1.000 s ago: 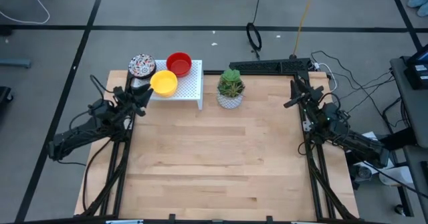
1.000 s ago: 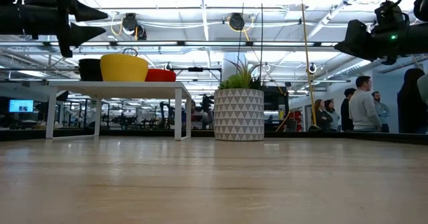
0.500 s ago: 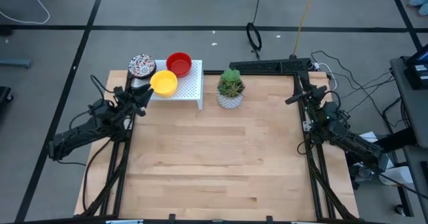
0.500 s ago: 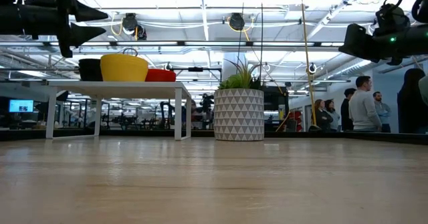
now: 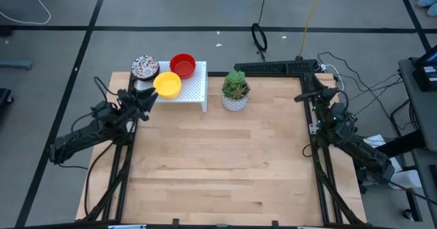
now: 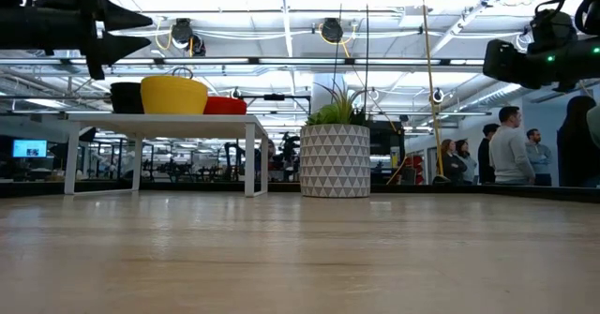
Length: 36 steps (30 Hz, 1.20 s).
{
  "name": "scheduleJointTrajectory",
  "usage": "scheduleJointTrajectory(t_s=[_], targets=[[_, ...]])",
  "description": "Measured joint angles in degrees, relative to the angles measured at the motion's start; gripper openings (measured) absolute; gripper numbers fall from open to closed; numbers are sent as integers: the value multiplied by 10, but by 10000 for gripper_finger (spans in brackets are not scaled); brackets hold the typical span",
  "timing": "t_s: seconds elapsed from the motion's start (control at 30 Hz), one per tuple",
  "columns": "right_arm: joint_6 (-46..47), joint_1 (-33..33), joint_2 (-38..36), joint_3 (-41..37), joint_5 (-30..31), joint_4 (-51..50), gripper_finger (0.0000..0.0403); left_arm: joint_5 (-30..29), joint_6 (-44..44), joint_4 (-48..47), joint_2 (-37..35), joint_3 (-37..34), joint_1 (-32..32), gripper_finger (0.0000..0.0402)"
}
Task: Pick & Place Mini bowls
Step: Return to Home Position
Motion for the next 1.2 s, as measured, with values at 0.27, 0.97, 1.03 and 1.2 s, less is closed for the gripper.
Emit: scheduleJointTrajectory(t_s=[0.27, 0.97, 1.03, 1.2], targets=[[0, -16, 0, 0, 0, 0, 117, 64, 56, -59, 0, -2, 0, 212], [0, -16, 0, 0, 0, 0, 116, -20, 94, 4, 6, -57, -35, 212], [0, -16, 0, 0, 0, 0, 116, -39, 86, -8, 6, -57, -35, 212], [0, -16, 0, 0, 0, 0, 116, -44, 65, -15, 6, -57, -35, 212]])
